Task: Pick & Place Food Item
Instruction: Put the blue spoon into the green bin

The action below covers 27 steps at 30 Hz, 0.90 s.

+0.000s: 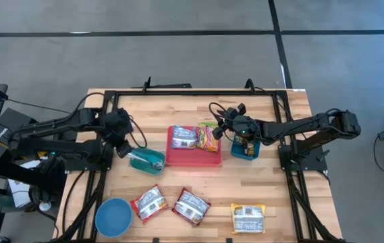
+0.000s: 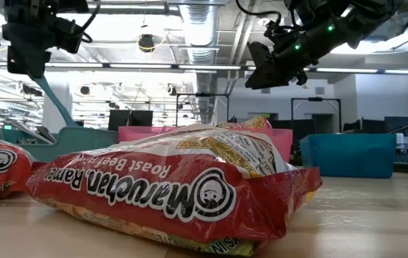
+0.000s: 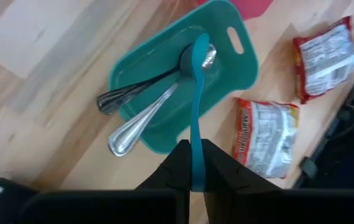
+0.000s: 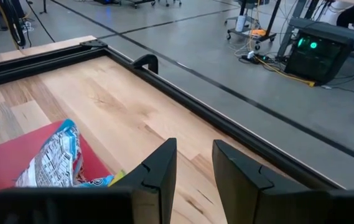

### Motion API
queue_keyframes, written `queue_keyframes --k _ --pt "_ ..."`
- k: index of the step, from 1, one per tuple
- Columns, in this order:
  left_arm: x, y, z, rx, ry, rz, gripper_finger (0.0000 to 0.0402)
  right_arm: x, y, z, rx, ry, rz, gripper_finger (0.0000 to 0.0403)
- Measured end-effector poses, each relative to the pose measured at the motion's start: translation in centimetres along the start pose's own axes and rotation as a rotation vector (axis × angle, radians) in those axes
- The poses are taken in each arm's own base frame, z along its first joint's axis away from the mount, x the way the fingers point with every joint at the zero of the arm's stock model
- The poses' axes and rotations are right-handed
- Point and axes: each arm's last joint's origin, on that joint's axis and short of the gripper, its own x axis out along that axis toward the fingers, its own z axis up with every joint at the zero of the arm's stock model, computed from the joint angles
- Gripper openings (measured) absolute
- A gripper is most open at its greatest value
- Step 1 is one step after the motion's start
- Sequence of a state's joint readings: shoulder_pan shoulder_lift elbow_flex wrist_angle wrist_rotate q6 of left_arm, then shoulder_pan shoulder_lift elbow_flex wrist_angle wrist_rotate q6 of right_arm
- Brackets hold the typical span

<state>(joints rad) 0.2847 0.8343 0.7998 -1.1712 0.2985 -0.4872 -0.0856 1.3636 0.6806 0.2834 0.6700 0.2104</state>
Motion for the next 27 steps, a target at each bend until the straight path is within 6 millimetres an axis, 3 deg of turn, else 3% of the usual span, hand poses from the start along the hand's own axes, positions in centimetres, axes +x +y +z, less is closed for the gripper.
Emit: queue_keyframes --k 21,27 --pt "1.9 1.9 2.8 -0.070 0.122 -0.006 0.0015 0.0 0.0 -0.1 -0.004 0.009 0.017 0.0098" --pt "1.8 2.3 3.0 -0.077 0.117 0.000 0.0049 0.0 0.0 -0.1 -0.004 0.009 0.017 0.0098"
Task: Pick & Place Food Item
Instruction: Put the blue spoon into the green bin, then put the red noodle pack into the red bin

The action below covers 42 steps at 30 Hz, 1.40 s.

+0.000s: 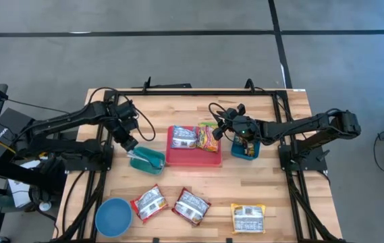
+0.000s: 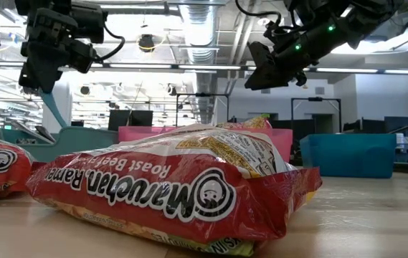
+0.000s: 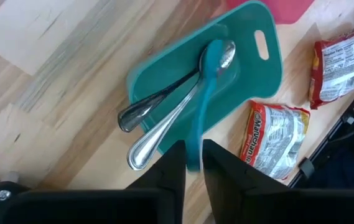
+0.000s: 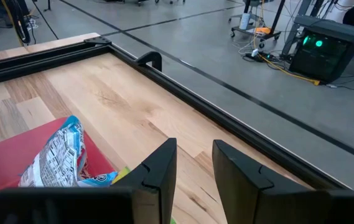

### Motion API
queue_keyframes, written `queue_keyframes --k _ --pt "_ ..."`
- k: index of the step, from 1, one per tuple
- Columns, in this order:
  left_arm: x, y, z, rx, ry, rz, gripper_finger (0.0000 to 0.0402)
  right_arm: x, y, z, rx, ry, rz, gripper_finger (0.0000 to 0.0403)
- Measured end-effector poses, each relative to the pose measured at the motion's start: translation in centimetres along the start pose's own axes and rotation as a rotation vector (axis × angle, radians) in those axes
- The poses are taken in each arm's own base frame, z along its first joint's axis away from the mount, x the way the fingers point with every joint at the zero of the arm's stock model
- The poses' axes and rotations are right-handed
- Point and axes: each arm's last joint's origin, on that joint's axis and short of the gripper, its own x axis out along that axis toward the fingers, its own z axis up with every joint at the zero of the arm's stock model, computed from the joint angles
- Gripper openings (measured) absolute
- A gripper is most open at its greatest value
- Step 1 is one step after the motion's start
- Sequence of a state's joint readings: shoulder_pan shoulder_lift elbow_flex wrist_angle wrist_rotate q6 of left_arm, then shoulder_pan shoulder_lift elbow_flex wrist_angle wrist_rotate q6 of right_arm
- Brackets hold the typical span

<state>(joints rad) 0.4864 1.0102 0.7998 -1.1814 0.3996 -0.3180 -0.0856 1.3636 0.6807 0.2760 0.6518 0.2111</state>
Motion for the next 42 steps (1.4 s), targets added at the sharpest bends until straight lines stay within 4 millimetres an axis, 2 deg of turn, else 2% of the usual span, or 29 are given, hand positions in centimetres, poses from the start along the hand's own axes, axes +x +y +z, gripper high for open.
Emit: queue_keyframes --k 9,22,34,42 --pt "-0.2 0.3 0.1 0.005 -0.011 0.002 0.0070 0.0 0.0 0.0 0.001 0.000 0.000 0.0098" --pt "-0.3 0.2 1.3 0.174 -0.135 -0.007 0.0060 0.0 0.0 0.0 0.000 0.000 0.000 0.0098" --pt "-1.4 -1.2 4.5 0.323 -0.483 -0.086 0.0039 0.0 0.0 0.0 -0.002 0.002 0.000 0.0098" --pt "-3.5 -3.9 6.7 0.517 -0.846 -0.196 0.0040 0.0 0.0 0.0 -0.002 0.003 -0.001 0.0098"
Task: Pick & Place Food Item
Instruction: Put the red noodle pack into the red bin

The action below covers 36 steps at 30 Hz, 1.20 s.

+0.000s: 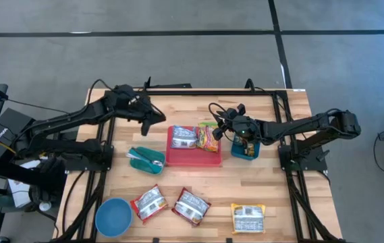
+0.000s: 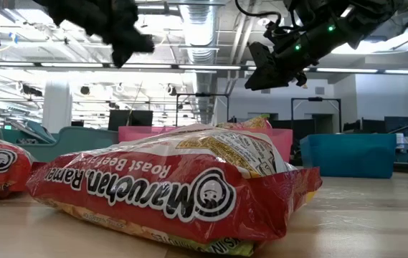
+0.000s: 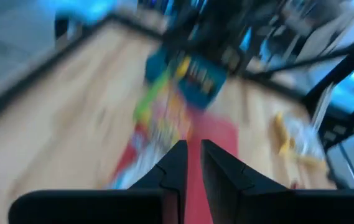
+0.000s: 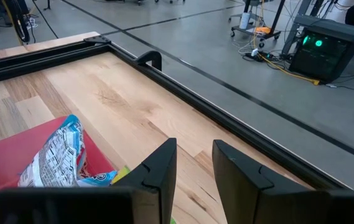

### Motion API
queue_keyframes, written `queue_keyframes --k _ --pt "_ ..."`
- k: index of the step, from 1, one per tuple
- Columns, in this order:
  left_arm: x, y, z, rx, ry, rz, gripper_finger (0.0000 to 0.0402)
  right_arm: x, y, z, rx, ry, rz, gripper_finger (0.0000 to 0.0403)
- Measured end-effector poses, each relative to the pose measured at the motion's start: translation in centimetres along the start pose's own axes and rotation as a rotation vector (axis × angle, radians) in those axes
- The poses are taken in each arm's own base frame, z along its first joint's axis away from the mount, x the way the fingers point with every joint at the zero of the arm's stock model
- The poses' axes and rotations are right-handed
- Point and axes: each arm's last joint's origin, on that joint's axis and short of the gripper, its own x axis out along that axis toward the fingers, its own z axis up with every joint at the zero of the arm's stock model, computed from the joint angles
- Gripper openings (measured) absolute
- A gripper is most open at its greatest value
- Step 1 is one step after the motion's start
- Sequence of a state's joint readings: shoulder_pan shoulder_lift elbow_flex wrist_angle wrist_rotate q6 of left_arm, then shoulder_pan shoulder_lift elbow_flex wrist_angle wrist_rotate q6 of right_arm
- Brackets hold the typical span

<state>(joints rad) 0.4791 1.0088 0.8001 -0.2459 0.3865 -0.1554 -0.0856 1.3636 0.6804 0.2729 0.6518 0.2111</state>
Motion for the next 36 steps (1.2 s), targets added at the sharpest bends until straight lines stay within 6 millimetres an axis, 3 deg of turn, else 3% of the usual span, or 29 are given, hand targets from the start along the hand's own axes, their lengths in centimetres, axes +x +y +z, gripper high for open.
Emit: queue_keyframes --k 5,9,14,23,29,36 --pt "0.1 -1.6 2.1 0.111 -0.215 -0.089 0.0037 0.0 0.0 0.0 -0.002 0.003 -0.001 0.0098" --pt "0.3 -3.3 2.6 0.181 -0.341 -0.179 0.0033 0.0 0.0 0.0 -0.003 0.003 -0.001 0.0098" --pt "1.1 -5.0 1.2 0.229 -0.408 -0.285 0.0033 0.0 0.0 -0.1 -0.008 0.014 0.018 0.0098" --pt "2.2 -6.6 -2.1 0.238 -0.336 -0.379 0.0035 -0.3 0.6 -0.4 -0.022 0.079 0.222 0.0098" --pt "2.6 -7.2 -3.5 0.244 -0.308 -0.423 0.0033 -1.7 1.7 -0.6 -0.001 0.143 0.402 0.0098" --pt "2.5 -7.9 -4.3 0.260 -0.339 -0.470 0.0033 -4.1 4.2 0.3 -0.010 0.201 0.639 0.0098"
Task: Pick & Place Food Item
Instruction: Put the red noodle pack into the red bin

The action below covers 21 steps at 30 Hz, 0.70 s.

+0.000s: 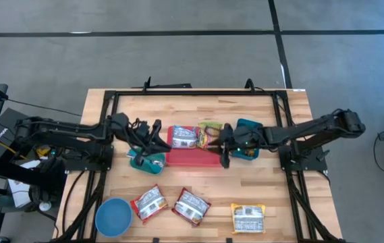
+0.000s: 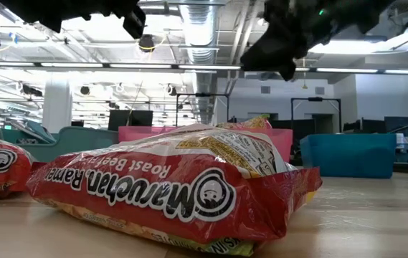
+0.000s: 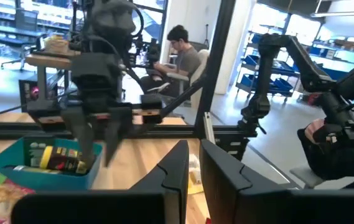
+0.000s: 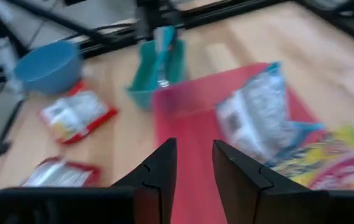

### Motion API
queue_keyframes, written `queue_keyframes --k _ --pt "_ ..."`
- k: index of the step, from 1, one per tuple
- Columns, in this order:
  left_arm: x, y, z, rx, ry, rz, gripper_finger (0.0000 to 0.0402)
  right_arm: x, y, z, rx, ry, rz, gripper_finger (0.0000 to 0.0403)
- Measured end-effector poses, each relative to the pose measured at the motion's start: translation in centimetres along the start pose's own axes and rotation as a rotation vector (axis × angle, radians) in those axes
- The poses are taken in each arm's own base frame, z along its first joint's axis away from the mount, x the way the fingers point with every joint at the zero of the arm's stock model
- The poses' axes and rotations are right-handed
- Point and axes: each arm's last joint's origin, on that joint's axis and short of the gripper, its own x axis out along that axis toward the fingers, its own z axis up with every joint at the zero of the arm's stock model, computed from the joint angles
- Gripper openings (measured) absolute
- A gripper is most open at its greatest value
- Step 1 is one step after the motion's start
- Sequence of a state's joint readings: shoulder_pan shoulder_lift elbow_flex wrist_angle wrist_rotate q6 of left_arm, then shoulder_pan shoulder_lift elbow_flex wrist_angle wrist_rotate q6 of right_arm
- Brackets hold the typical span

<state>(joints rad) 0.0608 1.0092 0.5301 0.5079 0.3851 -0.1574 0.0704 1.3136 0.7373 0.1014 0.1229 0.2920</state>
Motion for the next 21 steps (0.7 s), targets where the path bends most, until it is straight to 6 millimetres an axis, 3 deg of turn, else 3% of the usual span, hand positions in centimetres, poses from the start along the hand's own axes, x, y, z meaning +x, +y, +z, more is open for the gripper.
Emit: queue_keyframes --k 12,21 --pt "0.1 -0.3 0.0 0.001 -0.002 -0.015 0.0035 -0.8 4.2 -1.6 -0.011 0.077 0.124 0.0098" --pt "0.1 -0.3 -0.2 -0.006 0.016 -0.016 0.0035 0.2 4.6 -2.0 -0.026 0.052 0.114 0.0098"
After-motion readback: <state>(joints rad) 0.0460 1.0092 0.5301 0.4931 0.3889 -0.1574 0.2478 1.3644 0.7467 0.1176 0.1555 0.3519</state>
